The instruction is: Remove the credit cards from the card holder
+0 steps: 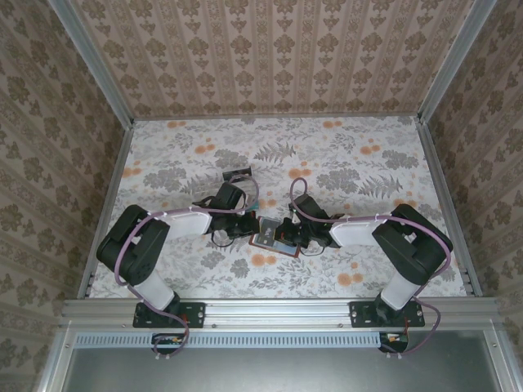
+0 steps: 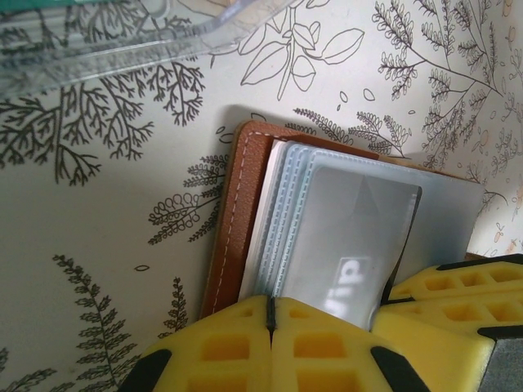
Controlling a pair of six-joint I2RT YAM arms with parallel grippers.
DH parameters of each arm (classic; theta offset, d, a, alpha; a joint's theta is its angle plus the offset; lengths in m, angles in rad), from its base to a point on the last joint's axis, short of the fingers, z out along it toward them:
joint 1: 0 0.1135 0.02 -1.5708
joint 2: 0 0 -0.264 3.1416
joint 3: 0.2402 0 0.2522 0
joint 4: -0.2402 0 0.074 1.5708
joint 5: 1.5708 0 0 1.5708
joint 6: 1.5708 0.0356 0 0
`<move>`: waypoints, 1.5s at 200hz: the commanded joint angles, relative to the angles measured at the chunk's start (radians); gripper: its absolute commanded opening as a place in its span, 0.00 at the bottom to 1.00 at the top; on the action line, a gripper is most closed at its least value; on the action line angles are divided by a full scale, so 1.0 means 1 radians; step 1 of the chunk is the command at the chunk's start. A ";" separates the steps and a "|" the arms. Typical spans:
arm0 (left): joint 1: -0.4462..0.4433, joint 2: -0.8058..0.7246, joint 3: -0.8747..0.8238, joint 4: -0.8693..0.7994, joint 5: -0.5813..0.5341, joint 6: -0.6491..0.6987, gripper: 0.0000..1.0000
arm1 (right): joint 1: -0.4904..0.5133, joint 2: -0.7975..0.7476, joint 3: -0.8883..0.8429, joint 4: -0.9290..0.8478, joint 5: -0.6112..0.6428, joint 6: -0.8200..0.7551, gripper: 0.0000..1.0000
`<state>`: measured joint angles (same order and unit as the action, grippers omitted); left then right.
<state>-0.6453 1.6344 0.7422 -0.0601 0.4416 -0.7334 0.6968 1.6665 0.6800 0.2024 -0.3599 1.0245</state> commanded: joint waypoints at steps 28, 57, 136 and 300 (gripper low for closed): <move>0.004 0.023 -0.026 -0.079 -0.028 -0.008 0.00 | -0.014 -0.061 -0.050 -0.023 0.019 -0.015 0.00; 0.004 0.018 -0.028 -0.088 -0.033 -0.006 0.00 | -0.023 -0.089 -0.074 -0.029 0.020 -0.018 0.00; 0.000 0.022 -0.027 -0.079 -0.018 -0.007 0.00 | -0.025 -0.024 -0.034 0.014 0.002 -0.015 0.20; 0.006 0.017 -0.014 -0.108 -0.035 0.007 0.00 | -0.050 -0.126 -0.163 0.009 0.038 -0.016 0.00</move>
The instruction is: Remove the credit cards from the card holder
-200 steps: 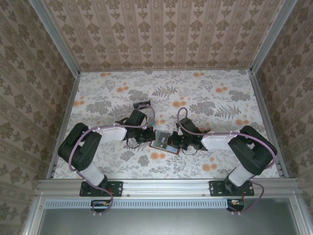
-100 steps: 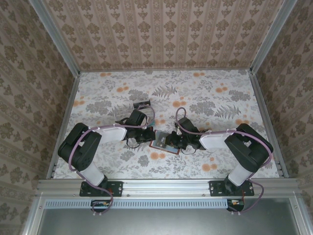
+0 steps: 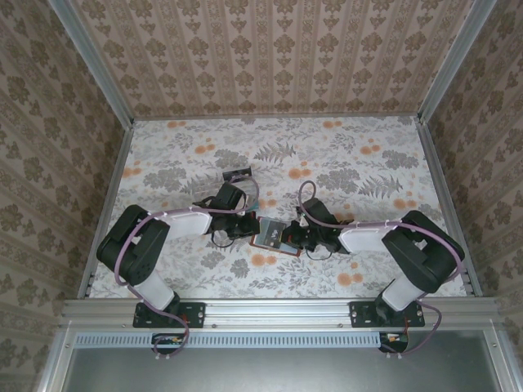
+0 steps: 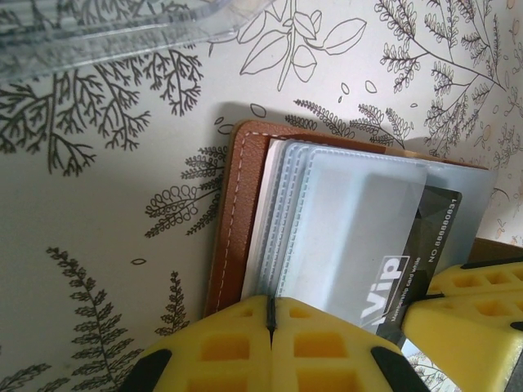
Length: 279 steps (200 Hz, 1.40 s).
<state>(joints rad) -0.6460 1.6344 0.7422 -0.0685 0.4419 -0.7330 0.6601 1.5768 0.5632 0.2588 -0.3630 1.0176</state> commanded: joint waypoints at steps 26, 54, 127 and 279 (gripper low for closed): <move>0.006 0.018 -0.015 -0.102 -0.035 0.012 0.00 | -0.037 -0.076 -0.073 -0.076 0.045 -0.023 0.00; 0.008 0.017 -0.015 -0.103 -0.032 0.015 0.00 | -0.064 -0.123 -0.092 -0.115 0.041 -0.046 0.00; 0.008 -0.030 0.007 -0.121 -0.024 0.016 0.00 | -0.119 -0.304 -0.110 -0.204 -0.006 -0.110 0.00; 0.074 -0.325 0.041 0.307 0.279 -0.266 0.52 | -0.191 -0.600 0.036 -0.271 -0.133 -0.266 0.00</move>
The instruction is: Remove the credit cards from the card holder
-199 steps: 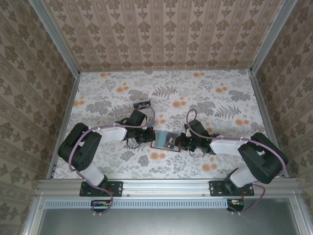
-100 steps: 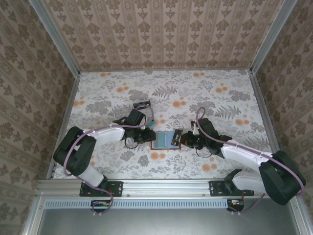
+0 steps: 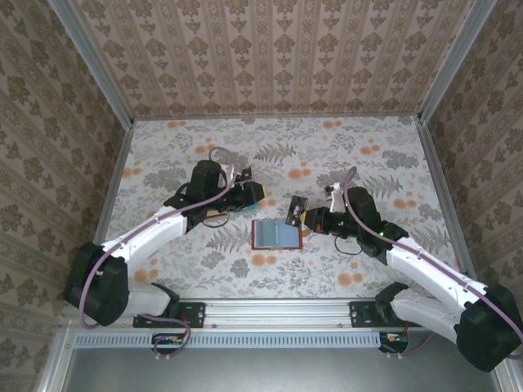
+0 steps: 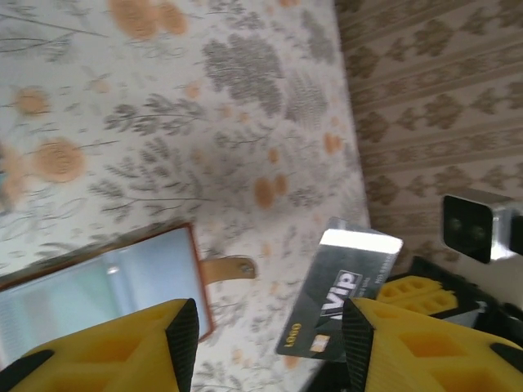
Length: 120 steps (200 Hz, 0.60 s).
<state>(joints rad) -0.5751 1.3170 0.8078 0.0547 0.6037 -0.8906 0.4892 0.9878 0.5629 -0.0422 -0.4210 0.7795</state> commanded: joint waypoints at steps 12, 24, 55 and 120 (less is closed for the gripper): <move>0.003 -0.006 -0.030 0.224 0.132 -0.131 0.51 | -0.029 0.000 0.039 0.061 -0.109 -0.020 0.00; 0.003 0.000 -0.033 0.245 0.145 -0.143 0.50 | -0.033 0.015 0.044 0.085 -0.139 -0.009 0.00; -0.013 0.021 -0.035 0.269 0.176 -0.150 0.46 | -0.043 0.047 0.047 0.149 -0.179 0.022 0.00; -0.063 0.071 -0.021 0.296 0.188 -0.157 0.38 | -0.055 0.074 0.058 0.228 -0.228 0.064 0.00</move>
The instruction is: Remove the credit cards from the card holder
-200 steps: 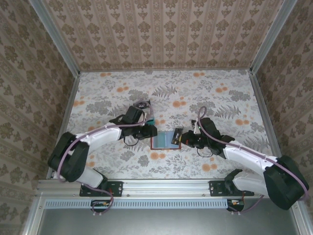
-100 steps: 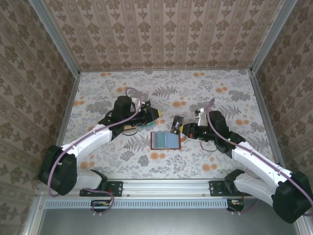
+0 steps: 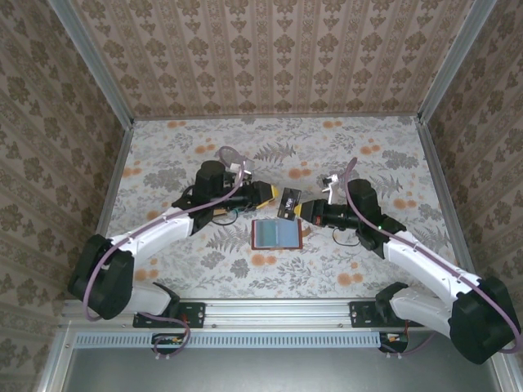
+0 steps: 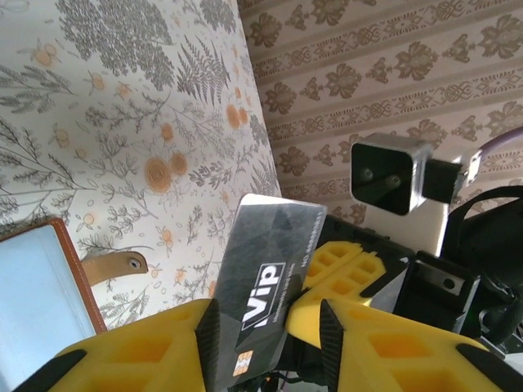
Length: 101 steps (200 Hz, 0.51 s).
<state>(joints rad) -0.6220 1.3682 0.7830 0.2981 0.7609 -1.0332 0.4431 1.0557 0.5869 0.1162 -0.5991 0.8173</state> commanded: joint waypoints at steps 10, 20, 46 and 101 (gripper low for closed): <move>-0.023 0.028 0.010 0.052 0.035 -0.014 0.38 | -0.010 0.010 0.034 0.083 -0.056 0.033 0.00; -0.030 0.034 0.014 0.053 0.037 -0.014 0.37 | -0.010 0.012 0.034 0.089 -0.058 0.038 0.00; -0.033 0.037 0.011 0.063 0.031 -0.018 0.35 | -0.011 0.013 0.034 0.097 -0.070 0.044 0.00; -0.035 0.022 0.020 0.082 0.041 -0.020 0.18 | -0.012 0.017 0.017 0.114 -0.073 0.052 0.00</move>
<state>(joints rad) -0.6533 1.4006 0.7830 0.3309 0.7712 -1.0561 0.4358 1.0634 0.5903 0.1883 -0.6434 0.8520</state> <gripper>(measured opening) 0.212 0.060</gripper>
